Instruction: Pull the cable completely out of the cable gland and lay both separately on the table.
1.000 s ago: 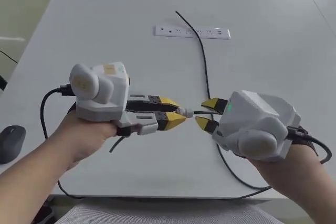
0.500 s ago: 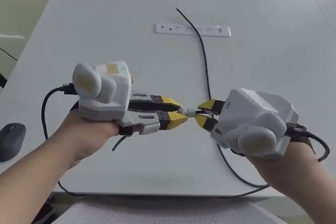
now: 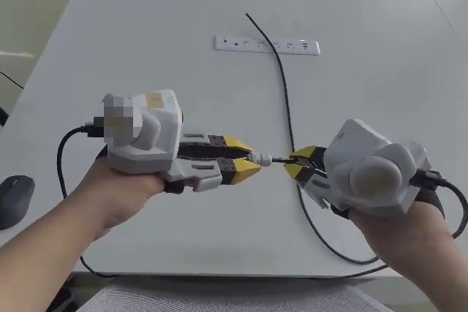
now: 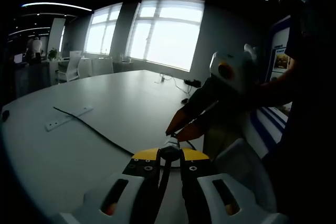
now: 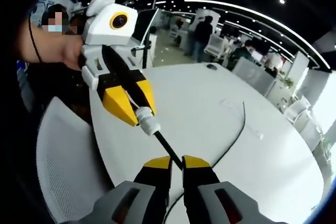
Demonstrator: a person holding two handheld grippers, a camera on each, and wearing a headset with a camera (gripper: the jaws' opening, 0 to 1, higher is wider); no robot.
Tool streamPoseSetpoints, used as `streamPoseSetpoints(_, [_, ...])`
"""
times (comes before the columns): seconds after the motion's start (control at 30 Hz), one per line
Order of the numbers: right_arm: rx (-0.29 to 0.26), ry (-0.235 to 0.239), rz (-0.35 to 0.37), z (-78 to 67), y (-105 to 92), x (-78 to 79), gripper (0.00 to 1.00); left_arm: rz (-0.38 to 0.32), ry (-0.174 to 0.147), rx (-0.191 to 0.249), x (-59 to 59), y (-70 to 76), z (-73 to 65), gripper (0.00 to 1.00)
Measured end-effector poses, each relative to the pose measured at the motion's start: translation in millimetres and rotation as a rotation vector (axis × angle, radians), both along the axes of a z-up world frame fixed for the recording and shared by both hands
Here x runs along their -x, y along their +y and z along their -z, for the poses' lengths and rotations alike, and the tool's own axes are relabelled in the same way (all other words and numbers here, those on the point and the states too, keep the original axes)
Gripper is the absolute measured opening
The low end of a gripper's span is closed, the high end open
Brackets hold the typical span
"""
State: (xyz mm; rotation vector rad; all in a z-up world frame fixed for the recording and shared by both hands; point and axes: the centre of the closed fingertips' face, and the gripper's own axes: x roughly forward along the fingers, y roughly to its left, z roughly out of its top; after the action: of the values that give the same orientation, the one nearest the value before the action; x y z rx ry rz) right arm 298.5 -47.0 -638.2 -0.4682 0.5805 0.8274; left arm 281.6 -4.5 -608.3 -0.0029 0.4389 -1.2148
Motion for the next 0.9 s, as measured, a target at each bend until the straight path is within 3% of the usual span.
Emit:
streamPoseSetpoints(0.23, [-0.106, 0.094, 0.124, 11.2, -14.1, -2.2, 0.02, 0.0, -0.002, 0.002, 0.1, 1.4, -1.2, 0.15])
streamPoseSetpoints(0.57, [-0.212, 0.208, 0.278, 31.7, -34.5, -7.9, 0.02, -0.002, -0.004, -0.003, -1.6, 5.7, -0.5, 0.15])
streamPoseSetpoints(0.8, [-0.353, 0.334, 0.436, 50.5, -45.9, -7.4, 0.03, -0.007, -0.001, -0.006, -2.1, 7.0, 1.6, 0.15])
streamPoseSetpoints(0.9, [-0.39, 0.363, 0.481, 56.6, -50.0, -6.9, 0.03, -0.007, -0.003, -0.005, -1.1, 6.2, 1.1, 0.15])
